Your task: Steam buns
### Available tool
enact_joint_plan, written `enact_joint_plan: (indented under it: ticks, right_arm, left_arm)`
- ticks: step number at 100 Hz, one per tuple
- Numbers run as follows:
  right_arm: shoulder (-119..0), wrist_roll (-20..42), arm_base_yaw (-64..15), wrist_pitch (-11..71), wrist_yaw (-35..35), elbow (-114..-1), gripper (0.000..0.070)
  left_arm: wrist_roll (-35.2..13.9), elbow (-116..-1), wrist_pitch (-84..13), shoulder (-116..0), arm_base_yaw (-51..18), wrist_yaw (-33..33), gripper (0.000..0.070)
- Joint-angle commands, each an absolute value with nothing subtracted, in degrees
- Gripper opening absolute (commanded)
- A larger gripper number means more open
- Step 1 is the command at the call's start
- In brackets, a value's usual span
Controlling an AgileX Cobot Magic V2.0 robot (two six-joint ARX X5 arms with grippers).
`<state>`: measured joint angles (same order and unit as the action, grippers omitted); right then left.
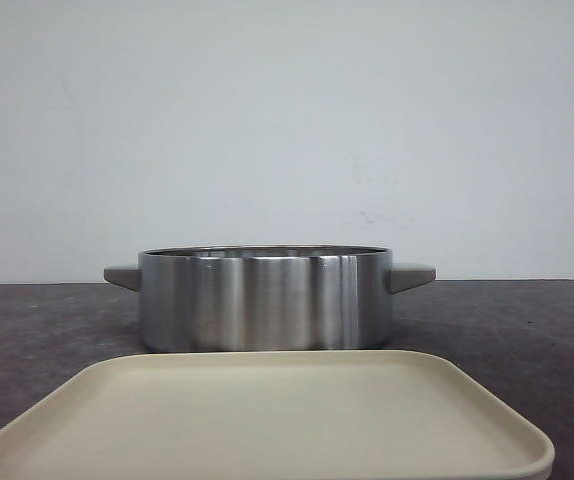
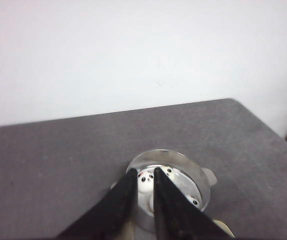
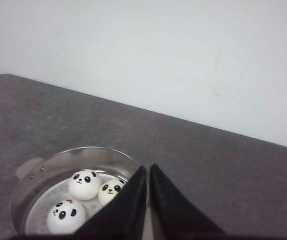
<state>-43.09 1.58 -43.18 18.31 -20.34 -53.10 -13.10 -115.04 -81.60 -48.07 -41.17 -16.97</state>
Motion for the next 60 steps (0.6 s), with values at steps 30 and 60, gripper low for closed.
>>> enact_joint_plan:
  ticks: [30,60]
  right_arm:
    - [-43.3,-0.9,-43.7,13.7,-20.4,-53.6,0.0005]
    - [-43.3,-0.7,-43.7,12.8,-20.4,-53.6,0.0005]
  left_arm:
    - [-22.2,-85.1,-83.8,-27.5,-41.6,-19.7,0.0016]
    - [-22.1,-84.8,-83.8,-26.0,-41.6,-19.6,0.0017]
